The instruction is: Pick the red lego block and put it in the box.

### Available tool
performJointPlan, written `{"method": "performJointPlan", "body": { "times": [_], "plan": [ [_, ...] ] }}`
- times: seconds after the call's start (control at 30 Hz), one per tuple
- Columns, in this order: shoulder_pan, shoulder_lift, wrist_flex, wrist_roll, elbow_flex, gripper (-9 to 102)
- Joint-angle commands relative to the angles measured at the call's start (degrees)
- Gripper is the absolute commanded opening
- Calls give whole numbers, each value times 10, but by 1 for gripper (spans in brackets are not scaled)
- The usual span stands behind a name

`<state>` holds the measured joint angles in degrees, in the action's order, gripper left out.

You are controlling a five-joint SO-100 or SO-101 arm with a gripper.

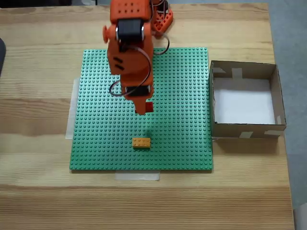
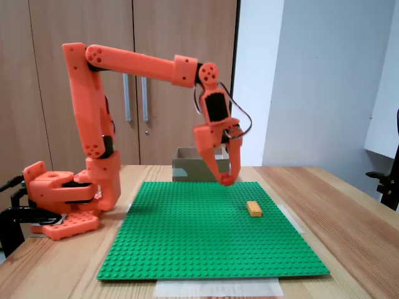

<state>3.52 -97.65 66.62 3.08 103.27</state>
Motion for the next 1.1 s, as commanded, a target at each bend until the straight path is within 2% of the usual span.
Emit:
{"method": "performJointPlan", "body": {
  "times": [0.0,0.3,0.6,1.07],
  "plan": [
    [19,-62,8,-9,-5,-1],
    [88,-149,49,-35,-18,-1],
    [158,-158,88,-55,-104,-1],
    [254,-158,94,-71,-189,-1]
  ]
}}
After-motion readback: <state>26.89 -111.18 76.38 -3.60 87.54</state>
